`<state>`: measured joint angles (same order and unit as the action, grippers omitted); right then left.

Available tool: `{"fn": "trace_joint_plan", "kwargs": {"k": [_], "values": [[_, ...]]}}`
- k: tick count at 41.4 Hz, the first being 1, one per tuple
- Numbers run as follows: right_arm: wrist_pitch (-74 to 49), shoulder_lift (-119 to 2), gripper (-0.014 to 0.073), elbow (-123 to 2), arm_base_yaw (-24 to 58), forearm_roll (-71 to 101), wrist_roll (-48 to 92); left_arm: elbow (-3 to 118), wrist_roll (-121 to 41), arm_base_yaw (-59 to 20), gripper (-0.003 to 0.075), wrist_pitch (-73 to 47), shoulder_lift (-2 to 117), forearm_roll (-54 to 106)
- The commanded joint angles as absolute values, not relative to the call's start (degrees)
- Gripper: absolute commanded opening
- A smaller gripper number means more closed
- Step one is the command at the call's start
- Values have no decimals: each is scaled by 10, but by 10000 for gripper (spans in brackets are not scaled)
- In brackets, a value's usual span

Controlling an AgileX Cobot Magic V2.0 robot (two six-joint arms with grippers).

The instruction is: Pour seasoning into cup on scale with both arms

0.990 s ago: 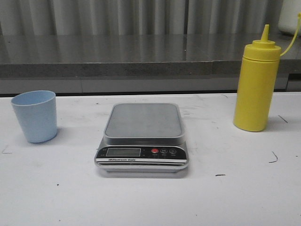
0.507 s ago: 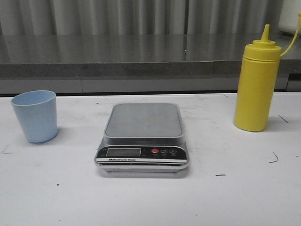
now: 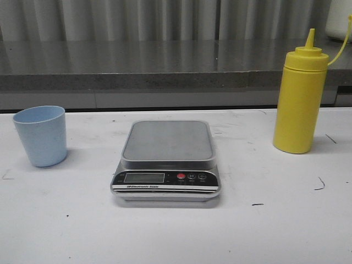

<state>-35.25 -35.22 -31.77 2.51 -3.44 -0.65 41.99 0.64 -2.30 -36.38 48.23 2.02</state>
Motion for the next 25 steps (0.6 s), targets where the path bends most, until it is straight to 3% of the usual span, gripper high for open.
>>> {"fn": "trace_joint_plan", "kwargs": {"k": [1,25], "values": [[-311,-356,563,-333,25,-42,0,474,5,-36,501,-353,531,21],[-311,-356,563,-333,25,-42,0,689,5,-70,500,-456,853,21]]}}
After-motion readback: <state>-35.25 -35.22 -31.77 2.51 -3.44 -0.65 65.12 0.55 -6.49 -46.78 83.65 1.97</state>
